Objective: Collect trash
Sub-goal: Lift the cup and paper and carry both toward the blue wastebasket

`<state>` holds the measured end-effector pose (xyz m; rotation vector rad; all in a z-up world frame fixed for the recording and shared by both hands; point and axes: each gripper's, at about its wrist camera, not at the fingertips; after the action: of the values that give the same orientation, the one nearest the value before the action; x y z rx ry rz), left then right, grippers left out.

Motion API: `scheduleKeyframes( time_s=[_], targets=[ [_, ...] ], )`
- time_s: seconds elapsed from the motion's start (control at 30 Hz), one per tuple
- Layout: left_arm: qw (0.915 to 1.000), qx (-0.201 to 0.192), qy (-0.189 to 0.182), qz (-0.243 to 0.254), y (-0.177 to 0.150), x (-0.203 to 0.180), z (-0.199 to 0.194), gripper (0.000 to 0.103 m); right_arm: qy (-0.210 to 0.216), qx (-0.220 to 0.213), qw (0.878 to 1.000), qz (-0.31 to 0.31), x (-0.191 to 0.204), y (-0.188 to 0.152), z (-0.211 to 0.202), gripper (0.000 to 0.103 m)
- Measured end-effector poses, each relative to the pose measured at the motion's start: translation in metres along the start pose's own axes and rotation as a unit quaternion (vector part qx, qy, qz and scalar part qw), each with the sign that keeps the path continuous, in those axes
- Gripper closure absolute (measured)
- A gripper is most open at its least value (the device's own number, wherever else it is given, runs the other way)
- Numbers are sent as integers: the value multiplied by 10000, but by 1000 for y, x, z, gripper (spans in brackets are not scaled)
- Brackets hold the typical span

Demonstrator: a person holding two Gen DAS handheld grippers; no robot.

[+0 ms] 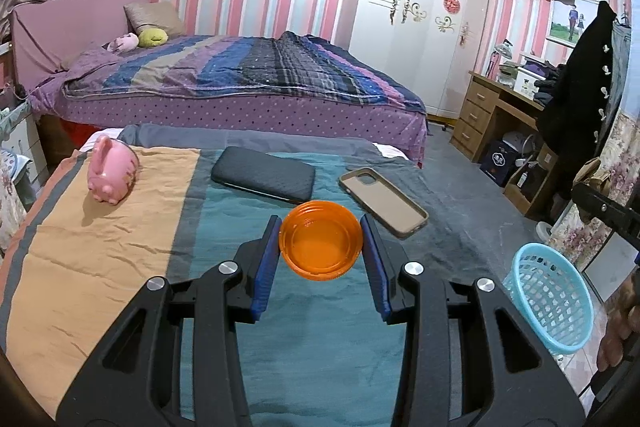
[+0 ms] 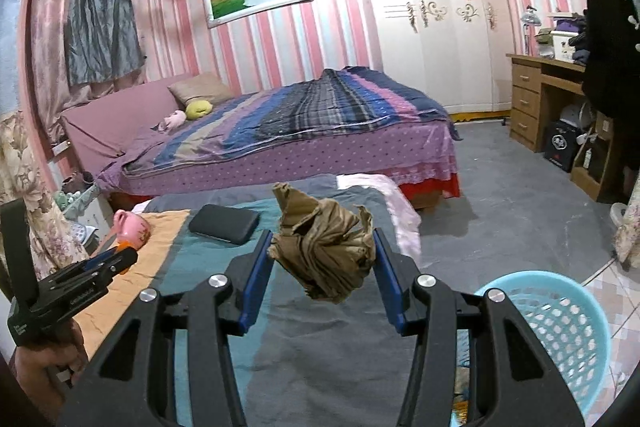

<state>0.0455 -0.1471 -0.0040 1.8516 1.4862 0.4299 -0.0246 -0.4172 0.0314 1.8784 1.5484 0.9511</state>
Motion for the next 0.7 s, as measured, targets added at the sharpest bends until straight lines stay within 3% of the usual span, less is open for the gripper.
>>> scheduleKeyframes(
  time_s=[0.27, 0.7],
  targets=[
    [9998, -26, -96, 163, -3, -23, 0, 64, -149, -82, 9997, 182, -31, 0, -14, 54],
    [9990, -42, -261, 357, 1, -46, -1, 64, -274, -177, 9987, 379, -51, 2, -25, 53]
  ],
)
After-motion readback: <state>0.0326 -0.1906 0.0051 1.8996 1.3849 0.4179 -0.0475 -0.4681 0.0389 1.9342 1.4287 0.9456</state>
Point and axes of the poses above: each gripper's, at about its wrist camera, not at the fingertips, and z roughly the way its jaws point, x to its left, y to its top, and after that the axes turned 14 degrees about x, right-handed
